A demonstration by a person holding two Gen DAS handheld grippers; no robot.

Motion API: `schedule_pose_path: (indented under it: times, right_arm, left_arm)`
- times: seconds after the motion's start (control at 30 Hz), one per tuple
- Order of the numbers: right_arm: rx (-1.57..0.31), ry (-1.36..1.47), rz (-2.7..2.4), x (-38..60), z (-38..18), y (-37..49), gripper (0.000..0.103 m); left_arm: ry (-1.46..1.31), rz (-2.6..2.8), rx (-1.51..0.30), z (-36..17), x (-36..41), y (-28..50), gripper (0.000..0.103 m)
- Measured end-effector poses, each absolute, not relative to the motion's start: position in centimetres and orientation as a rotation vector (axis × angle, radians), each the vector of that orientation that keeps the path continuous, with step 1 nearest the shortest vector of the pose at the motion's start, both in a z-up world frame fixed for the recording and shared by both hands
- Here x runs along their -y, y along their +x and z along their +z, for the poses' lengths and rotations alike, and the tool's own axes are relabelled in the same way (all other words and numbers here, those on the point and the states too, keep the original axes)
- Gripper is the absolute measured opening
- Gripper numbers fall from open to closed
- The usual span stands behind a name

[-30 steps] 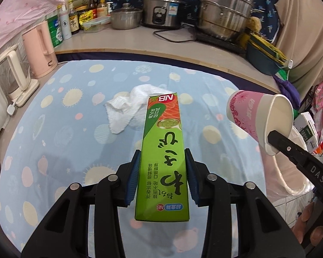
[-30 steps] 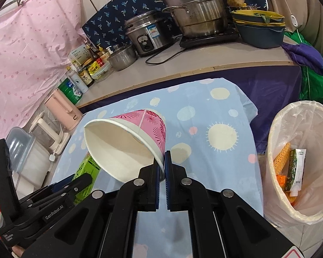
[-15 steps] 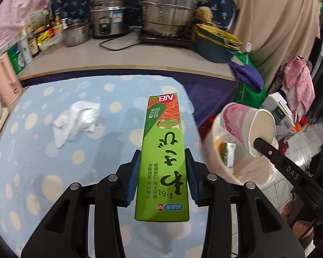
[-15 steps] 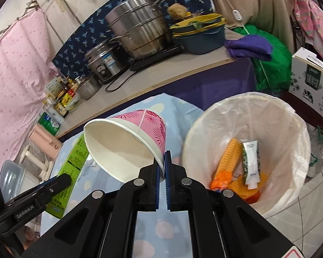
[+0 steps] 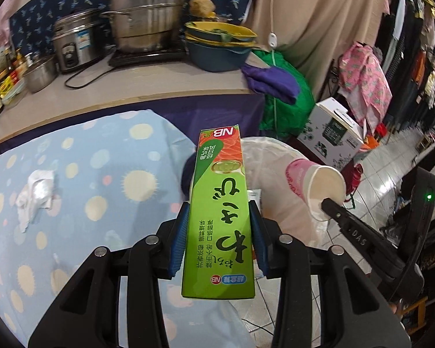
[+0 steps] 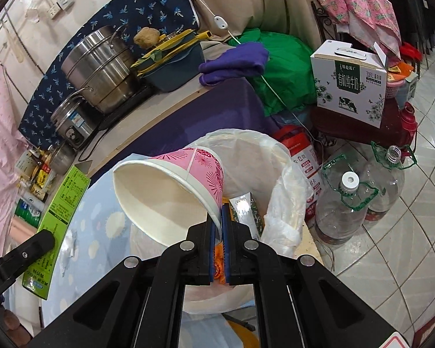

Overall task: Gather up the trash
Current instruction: 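Carry the cup and wasabi box over the bin and open both tools to drop them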

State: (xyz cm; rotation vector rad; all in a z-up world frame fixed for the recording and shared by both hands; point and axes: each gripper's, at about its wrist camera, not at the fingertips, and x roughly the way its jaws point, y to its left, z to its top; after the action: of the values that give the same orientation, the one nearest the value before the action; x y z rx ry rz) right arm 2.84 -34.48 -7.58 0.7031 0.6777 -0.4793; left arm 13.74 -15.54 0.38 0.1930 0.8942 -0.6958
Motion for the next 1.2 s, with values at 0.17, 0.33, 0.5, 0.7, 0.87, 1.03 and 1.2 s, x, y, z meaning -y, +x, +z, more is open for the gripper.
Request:
schedule_pose_path:
  times: [0.17, 0.33, 0.5, 0.7, 0.87, 1.03, 1.2]
  right_arm:
    - [-0.691, 0.722, -0.473, 34.7, -8.6, 2.9, 0.005]
    - [-0.698, 0.729, -0.469, 34.9, -9.1, 3.1, 0.005]
    - [-0.699, 0.735, -0.474, 35.5, -9.2, 3.5, 0.006]
    - [-0.687, 0.748, -0.486, 35.9, -9.2, 3.6, 0.013]
    - [-0.667, 0.745, -0.495, 35.9, -8.7, 3.4, 0.024]
    - [-0.636, 0.732, -0.5, 35.7, -7.6, 3.1, 0.033]
    - [-0.615, 0.7, -0.495, 35.0, -6.4, 3.3, 0.039]
  left_arm:
    - [0.234, -0.725, -0.911, -0.7, 18.5, 13.0, 0.038]
    - [0.256, -0.721, -0.93, -1.9, 20.3, 13.0, 0.038]
    - [0.268, -0.712, -0.941, -2.7, 20.9, 13.1, 0.038]
    - [0.277, -0.707, -0.947, -3.3, 21.2, 13.1, 0.038]
    - [0.276, -0.677, -0.928, -3.3, 21.1, 13.1, 0.055]
    - [0.278, -0.662, -0.897, -2.8, 20.7, 13.0, 0.067]
    - [0.265, -0.656, -0.883, -2.2, 20.1, 13.0, 0.07]
